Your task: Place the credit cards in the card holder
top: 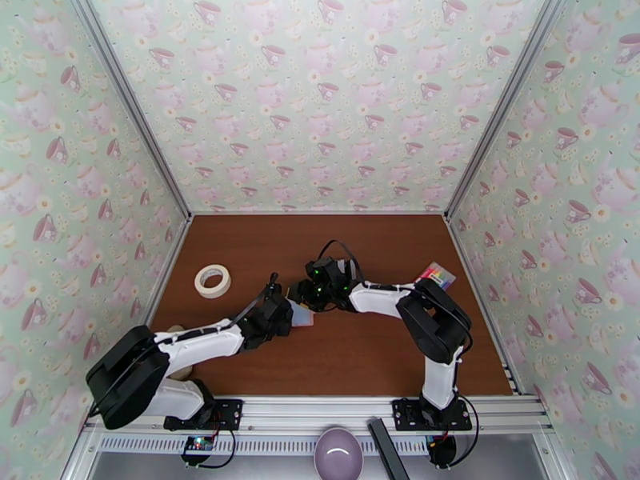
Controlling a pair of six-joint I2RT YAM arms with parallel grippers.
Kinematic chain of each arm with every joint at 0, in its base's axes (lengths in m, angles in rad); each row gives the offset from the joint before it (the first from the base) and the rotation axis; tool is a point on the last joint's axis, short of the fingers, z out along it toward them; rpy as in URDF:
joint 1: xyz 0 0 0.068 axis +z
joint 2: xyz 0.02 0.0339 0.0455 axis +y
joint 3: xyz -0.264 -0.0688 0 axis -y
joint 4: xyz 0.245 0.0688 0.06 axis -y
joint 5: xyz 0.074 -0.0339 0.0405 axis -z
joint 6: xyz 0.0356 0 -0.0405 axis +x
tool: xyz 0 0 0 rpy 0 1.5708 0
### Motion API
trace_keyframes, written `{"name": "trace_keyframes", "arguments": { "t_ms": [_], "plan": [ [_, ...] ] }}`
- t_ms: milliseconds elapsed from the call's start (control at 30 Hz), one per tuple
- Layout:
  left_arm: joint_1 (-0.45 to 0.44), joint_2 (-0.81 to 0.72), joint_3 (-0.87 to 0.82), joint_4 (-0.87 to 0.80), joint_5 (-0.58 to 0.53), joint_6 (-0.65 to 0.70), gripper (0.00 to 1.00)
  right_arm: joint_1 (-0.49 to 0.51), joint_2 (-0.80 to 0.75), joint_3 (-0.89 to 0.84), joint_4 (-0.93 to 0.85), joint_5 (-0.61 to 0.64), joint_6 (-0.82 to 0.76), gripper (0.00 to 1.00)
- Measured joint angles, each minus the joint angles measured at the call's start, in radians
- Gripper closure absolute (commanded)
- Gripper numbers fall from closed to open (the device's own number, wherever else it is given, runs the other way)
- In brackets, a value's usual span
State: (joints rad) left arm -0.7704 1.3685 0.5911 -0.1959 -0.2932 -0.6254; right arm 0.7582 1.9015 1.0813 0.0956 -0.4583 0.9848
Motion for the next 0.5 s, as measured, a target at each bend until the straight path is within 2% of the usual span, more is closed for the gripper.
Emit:
{"name": "trace_keyframes", "arguments": {
  "t_ms": [233, 500],
  "plan": [
    [0.000, -0.042, 0.000, -0.032, -0.038, 0.005, 0.54, 0.002, 0.000, -0.011, 0.011, 0.000, 0.008, 0.52],
    [0.001, 0.014, 0.033, -0.085, -0.085, 0.022, 0.55, 0.006, 0.000, -0.012, 0.013, -0.002, 0.015, 0.52]
  ]
}}
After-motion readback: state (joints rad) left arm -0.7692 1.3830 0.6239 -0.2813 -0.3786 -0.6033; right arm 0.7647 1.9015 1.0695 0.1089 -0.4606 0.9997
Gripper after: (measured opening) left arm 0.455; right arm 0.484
